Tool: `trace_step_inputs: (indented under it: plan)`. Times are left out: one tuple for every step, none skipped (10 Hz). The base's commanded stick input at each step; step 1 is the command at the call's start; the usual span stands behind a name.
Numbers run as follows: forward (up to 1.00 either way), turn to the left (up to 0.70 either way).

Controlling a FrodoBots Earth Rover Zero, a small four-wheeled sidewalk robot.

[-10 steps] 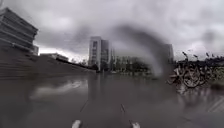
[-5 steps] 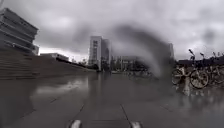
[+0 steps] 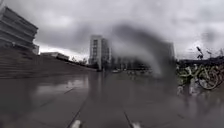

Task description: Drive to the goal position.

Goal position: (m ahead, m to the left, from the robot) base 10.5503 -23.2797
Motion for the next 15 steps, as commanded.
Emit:
trace_step_inputs:
  plan:
    - [0.7, 0.0]
    - [0.7, 0.0]
    - [0.7, 0.0]
    - [0.7, 0.0]
    - [0.7, 0.0]
    - [0.7, 0.0]
    - [0.7, 0.0]
    - [0.7, 0.0]
    - [0.7, 0.0]
    - [0.7, 0.0]
    - [0.7, 0.0]
    - [0.7, 0.0]
    - [0.7, 0.0]
    - [0.7, 0.0]
    - [0.7, 0.0]
